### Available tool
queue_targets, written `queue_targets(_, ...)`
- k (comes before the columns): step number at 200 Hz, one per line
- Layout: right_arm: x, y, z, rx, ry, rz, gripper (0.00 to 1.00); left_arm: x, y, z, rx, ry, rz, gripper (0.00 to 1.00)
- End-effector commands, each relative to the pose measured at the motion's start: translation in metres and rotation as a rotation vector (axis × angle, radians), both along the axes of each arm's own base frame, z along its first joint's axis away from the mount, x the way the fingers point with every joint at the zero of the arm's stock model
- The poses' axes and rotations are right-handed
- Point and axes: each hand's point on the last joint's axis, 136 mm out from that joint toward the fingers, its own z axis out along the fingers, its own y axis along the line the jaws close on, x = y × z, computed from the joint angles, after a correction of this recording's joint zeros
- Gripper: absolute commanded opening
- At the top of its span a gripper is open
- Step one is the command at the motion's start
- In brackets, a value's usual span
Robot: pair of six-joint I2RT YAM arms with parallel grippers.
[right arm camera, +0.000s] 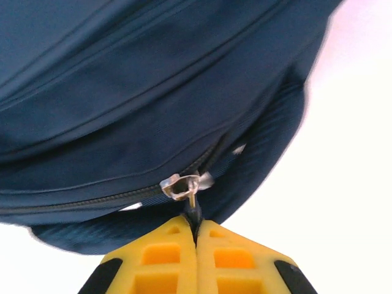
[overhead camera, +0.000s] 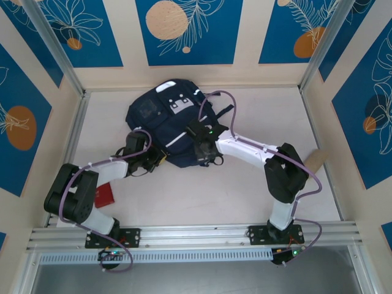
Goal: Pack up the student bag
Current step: Zip the student bag at the center of the table.
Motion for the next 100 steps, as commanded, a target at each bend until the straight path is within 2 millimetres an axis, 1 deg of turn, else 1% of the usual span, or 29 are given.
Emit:
queue_targets(1,0.002,-0.009,0.006,-0.011,0.013,0.042,0.0,0.004,0.034,-0.001,0.131,-0.018,0.047,0.0)
queue_targets(13,0.002,0.013,0.007,0.058,0.028,0.107,0.0,0.003,0.041,0.0,0.15,-0.016,0.04,0.0)
queue_targets(24,-0.003,0.038,0.007,0.136,0.054,0.184,0.0,0.001,0.049,0.0,0.164,-0.013,0.043,0.0)
queue_targets(31,-0.008,0.056,0.008,0.182,0.063,0.233,0.0,0.0,0.055,0.001,0.179,-0.014,0.049,0.02)
queue_targets(47,-0.02,0.092,0.009,0.289,0.091,0.316,0.0,-0.004,0.073,0.002,0.217,-0.016,0.073,0.11)
queue_targets(55,-0.024,0.106,0.011,0.339,0.103,0.338,0.0,-0.006,0.081,0.003,0.231,-0.014,0.085,0.15)
queue_targets(69,-0.029,0.132,0.017,0.431,0.121,0.382,0.0,-0.01,0.095,0.007,0.243,-0.009,0.101,0.28)
queue_targets(85,-0.036,0.16,0.027,0.529,0.136,0.438,0.0,-0.014,0.105,0.015,0.243,-0.01,0.109,0.37)
queue_targets(100,-0.037,0.182,0.035,0.602,0.145,0.471,0.0,-0.019,0.113,0.023,0.235,-0.006,0.11,0.46)
